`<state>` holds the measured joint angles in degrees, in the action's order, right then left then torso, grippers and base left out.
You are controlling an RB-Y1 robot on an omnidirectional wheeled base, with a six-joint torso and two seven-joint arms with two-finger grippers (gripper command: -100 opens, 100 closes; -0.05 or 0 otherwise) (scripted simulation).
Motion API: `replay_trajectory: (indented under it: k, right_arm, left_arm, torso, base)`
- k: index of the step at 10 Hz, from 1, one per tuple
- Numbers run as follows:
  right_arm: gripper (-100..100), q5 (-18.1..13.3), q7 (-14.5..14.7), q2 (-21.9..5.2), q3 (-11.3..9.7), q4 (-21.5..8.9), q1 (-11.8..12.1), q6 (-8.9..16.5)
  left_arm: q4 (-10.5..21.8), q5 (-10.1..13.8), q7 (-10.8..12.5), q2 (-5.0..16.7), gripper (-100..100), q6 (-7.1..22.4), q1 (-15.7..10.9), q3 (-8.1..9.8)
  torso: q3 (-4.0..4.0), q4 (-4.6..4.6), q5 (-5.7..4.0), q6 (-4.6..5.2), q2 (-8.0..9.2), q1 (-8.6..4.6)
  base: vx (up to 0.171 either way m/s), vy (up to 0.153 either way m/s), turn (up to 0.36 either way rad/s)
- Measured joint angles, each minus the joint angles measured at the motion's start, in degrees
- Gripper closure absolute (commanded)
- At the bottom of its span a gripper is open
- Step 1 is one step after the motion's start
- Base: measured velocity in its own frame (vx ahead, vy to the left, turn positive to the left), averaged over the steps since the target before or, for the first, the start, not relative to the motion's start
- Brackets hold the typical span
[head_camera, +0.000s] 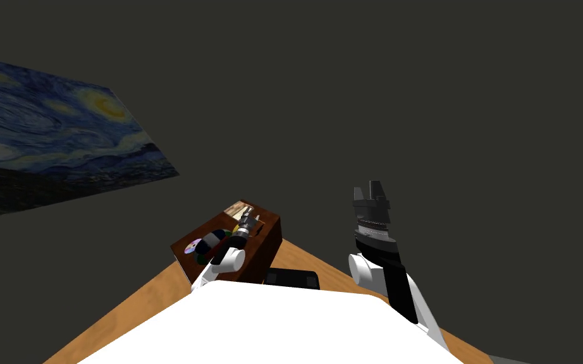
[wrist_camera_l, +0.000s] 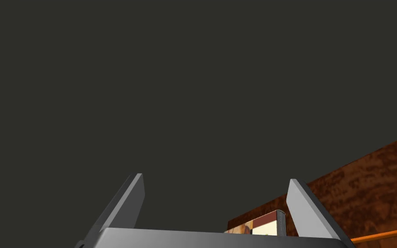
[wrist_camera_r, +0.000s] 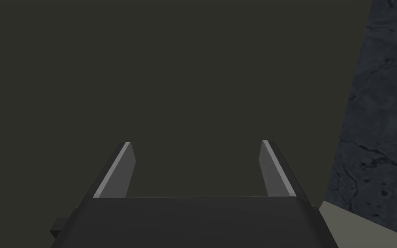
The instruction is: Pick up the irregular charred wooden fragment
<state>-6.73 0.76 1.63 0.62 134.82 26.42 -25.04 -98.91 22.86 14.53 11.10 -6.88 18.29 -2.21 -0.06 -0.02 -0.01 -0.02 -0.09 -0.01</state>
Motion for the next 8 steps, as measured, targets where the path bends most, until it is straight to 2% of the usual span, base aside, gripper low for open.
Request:
replay_trajectory:
  k: [4, 8]
  right_arm:
    - [0, 0.0, 0.0, 0.0, 0.0, 0.0, 0.0, 0.0]
    - [0, 0.0, 0.0, 0.0, 0.0, 0.0, 0.0, 0.0]
  left_arm:
    - [6.6, 3.5, 3.0, 1.8, -100, 2.9, -2.7, -0.51]
    - [11.5, 6.9, 5.8, 3.3, -100, 7.3, -4.5, -0.66]
  torso:
    - [-0.01, 0.0, 0.01, 0.0, -0.02, 0.02]
    - [-0.01, -0.01, 0.0, -0.01, -0.02, 0.02]
  base:
    - [0.027, 0.005, -0.051]
    - [0.027, 0.005, -0.039]
